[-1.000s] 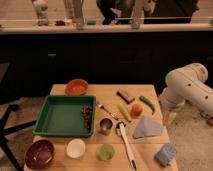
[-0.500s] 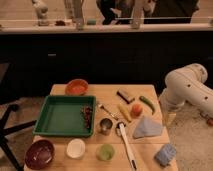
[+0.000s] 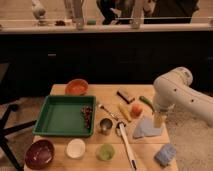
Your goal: Place towel in plastic cup
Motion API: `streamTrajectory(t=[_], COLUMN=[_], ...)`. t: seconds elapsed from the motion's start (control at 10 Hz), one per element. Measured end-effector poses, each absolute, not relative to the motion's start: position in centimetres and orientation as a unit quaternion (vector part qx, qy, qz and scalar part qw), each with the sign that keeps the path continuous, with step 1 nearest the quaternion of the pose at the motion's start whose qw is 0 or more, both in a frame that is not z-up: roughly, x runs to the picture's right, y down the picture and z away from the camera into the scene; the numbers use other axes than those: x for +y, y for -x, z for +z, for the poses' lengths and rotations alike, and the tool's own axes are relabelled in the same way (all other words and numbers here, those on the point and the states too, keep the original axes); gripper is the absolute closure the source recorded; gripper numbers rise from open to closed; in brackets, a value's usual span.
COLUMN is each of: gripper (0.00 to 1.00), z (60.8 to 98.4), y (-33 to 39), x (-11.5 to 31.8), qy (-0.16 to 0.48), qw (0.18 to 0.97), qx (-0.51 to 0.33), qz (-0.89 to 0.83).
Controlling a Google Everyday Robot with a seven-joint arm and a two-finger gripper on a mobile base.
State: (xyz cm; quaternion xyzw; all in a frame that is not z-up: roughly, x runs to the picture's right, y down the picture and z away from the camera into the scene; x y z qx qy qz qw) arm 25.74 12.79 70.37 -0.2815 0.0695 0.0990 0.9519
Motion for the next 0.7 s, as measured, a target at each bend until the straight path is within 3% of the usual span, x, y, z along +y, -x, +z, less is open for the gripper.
streamTrajectory(t=[0.7], gripper=[0.2], z=[74.9], y=[-25.3], x=[14.2], qy=[0.282], qw=[0.909], qx=[0.065], qz=[0.301])
